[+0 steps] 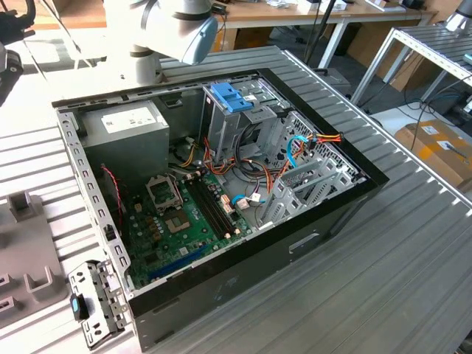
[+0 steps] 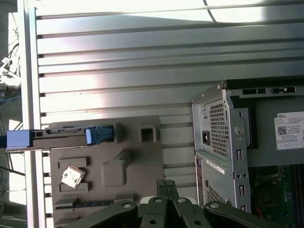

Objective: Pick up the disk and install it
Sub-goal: 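Reach for the disk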

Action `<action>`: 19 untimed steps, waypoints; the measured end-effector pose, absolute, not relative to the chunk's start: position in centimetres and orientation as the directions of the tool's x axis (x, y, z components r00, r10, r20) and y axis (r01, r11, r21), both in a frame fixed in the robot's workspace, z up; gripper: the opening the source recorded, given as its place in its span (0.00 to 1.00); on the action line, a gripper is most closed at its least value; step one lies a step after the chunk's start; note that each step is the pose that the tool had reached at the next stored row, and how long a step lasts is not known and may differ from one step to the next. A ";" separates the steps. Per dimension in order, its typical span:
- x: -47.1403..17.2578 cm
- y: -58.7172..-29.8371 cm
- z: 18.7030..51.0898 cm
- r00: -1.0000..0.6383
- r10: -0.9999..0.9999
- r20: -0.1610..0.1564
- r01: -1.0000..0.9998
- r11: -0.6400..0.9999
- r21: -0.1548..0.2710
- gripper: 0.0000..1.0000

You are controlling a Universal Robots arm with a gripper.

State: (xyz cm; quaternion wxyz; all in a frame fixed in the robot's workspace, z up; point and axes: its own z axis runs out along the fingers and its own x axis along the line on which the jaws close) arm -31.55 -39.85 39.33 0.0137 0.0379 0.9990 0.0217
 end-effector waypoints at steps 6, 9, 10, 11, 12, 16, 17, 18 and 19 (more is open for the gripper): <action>-32.2 -39.9 39.3 -0.997 0.076 -0.026 0.075 0.996 0.044 0.11; -32.5 -39.9 39.3 -0.997 0.076 -0.026 0.075 0.996 0.044 0.11; -32.6 -39.9 39.3 -0.997 0.076 -0.026 0.075 0.996 0.044 0.11; -32.7 -39.9 39.3 -0.997 0.076 -0.026 0.075 0.996 0.044 0.11; -32.8 -39.9 39.3 -0.997 0.076 -0.026 0.075 0.996 0.044 0.11; -33.4 -39.9 39.3 -0.997 0.076 -0.026 0.075 0.996 0.044 0.11; -33.5 -39.9 39.3 -0.997 0.076 -0.026 0.075 0.996 0.044 0.11; -33.6 -39.9 39.3 -0.997 0.076 -0.026 0.075 0.996 0.044 0.11; -33.8 -39.9 39.3 -0.997 0.076 -0.026 0.075 0.996 0.044 0.11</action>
